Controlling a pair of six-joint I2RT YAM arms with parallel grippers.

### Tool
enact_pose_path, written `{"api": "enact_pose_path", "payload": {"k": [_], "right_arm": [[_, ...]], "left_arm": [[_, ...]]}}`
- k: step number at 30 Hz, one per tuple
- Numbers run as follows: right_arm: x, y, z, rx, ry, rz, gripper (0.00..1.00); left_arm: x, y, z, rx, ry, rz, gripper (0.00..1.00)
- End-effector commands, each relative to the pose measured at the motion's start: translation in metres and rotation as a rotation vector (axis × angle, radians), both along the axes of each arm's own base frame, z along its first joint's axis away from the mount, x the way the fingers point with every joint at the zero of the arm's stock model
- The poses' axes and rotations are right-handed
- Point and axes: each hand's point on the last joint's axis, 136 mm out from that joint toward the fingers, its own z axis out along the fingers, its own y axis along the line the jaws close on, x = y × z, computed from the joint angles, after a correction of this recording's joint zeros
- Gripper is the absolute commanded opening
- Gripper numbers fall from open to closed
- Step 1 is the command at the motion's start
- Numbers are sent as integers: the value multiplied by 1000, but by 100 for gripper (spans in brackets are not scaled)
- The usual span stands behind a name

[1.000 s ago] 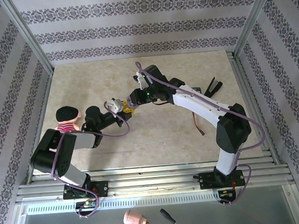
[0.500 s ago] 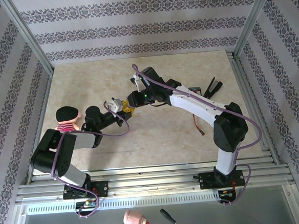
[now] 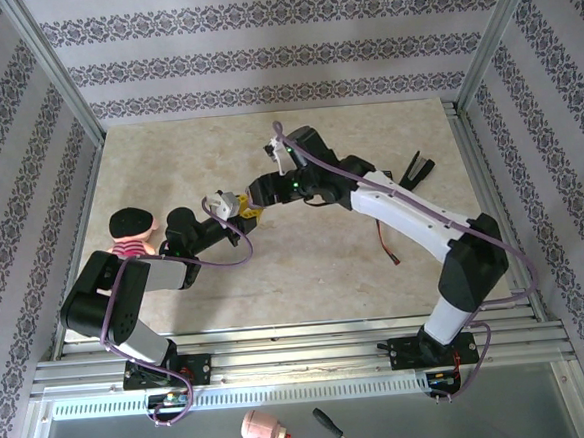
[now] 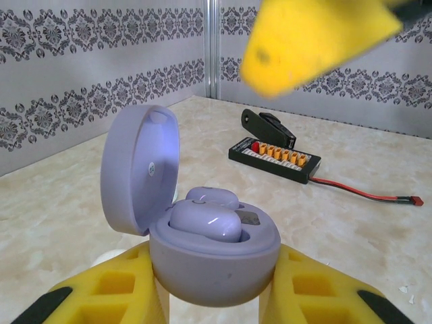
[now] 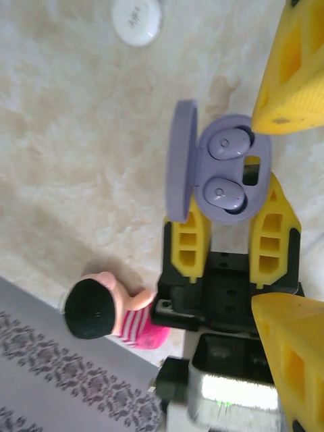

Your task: Insert wireless bluetooth earbuds into charging case

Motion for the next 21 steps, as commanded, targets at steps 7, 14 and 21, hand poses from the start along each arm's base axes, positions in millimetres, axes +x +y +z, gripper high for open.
{"api": "enact_pose_path", "payload": {"k": [7,14,21], "right_arm": [[47,-4,-7,4,23,-67,64],[44,2,-23,8,86,-35,61],[25,-8,-39,-16,123,-26,60]], "left_arm": [[-12,-7,15,-15,-60,-55,17],[-18,-8,18,-20,-80,-76,17],[-8,-4,29,-64,-73,-25,17]]}}
